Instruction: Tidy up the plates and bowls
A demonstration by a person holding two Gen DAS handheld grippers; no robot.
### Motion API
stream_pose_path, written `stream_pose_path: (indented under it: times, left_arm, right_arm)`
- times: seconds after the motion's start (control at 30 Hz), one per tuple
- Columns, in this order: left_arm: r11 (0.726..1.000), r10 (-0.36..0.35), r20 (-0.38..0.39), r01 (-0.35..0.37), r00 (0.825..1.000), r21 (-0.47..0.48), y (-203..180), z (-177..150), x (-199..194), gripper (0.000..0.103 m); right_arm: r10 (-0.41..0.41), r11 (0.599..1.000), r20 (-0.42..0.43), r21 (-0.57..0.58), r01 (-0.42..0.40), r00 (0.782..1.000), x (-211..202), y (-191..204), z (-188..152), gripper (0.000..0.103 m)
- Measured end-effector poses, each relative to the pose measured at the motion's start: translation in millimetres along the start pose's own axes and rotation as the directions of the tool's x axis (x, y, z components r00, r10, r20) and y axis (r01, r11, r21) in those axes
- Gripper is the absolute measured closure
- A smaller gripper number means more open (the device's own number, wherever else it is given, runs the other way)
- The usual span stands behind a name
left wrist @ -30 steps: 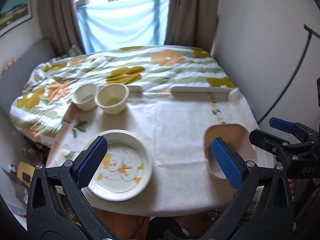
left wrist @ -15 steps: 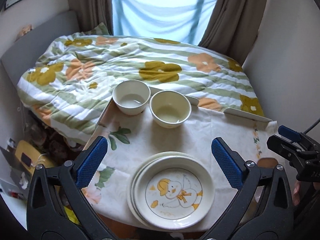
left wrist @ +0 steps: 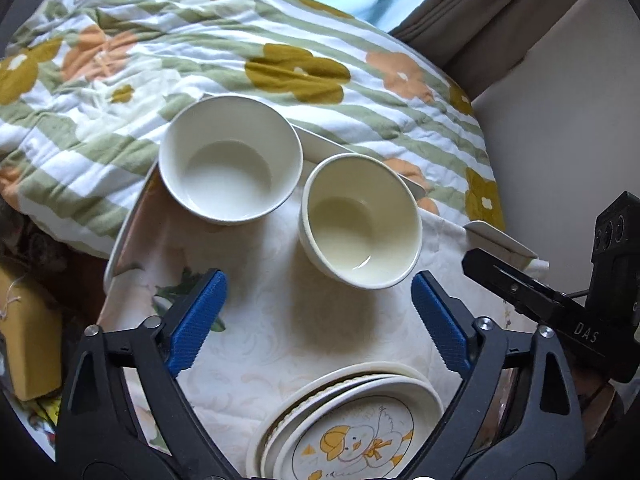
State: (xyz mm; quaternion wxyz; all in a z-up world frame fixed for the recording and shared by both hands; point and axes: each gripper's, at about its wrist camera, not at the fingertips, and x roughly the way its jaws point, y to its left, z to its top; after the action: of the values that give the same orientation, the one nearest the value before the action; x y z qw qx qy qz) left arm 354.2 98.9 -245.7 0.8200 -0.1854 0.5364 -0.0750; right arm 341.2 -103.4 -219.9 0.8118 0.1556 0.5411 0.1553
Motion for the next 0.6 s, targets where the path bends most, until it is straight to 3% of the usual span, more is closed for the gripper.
stream_pose_path:
  times: [0.23, 0.5, 0.6]
  left_arm:
    - [1.0, -0.017, -0.063, 0.016, 0.998, -0.019, 6.1, 14.1, 45.5, 0.052]
    - [1.0, -0.017, -0.109, 0.015, 0.994, -0.015, 10.1, 21.8, 73.5, 0.082]
    - [1.0, -0.005, -0.11, 0.005, 0.994, 0.0, 8.4, 23.9, 76.6, 0.082]
  right_arm:
    - [-0.009, 0.998, -0.062, 0.06, 0.012, 0.998, 40.2, -4.0, 5.4, 0.047]
    - [0.036, 0.994, -0.09, 0.102, -0.027, 0.995, 65.0, -10.6, 15.1, 0.071]
    - [0.028, 0.995, -0.092, 0.103, -0.018, 0.995, 70.4, -10.9, 16.4, 0.08]
